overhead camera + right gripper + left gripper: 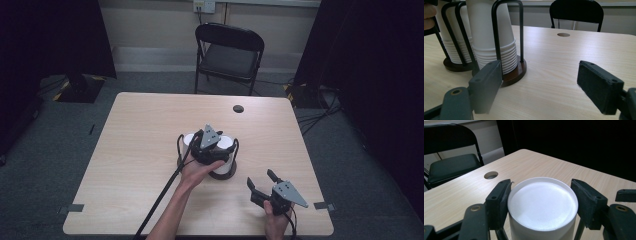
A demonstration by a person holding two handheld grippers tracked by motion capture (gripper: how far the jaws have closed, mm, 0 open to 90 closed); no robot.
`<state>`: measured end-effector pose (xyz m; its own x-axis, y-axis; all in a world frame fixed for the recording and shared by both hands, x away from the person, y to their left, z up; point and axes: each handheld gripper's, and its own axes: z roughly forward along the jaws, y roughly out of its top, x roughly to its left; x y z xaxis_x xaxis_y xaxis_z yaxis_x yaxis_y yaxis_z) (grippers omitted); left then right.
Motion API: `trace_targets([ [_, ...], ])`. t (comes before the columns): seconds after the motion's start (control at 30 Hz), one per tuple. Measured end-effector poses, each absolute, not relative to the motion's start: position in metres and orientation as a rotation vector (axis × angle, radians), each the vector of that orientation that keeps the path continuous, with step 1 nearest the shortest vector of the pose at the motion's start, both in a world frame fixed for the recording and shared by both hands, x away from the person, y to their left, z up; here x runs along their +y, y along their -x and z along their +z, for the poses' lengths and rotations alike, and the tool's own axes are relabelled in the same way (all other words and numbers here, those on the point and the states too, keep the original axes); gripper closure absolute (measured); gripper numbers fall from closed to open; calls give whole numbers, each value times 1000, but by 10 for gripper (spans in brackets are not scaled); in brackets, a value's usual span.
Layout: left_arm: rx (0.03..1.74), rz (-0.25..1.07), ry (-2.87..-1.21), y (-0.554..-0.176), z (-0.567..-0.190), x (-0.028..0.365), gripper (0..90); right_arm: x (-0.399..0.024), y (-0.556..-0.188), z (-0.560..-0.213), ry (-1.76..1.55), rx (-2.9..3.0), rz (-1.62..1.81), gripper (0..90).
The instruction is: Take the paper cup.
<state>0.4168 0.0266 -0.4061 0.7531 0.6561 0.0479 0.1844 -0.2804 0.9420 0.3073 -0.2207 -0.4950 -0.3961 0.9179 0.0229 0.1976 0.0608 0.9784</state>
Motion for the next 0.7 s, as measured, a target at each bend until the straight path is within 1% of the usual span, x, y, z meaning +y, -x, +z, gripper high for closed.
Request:
trace_targets([
  [0.37,675,497,-1800,-418,-405,28,358,-221,-307,-495,-1125,1679,1385,195],
  [0.7,675,487,-1734,-414,-398,33,359,-221,-307,-495,-1131,1674,1387,195],
])
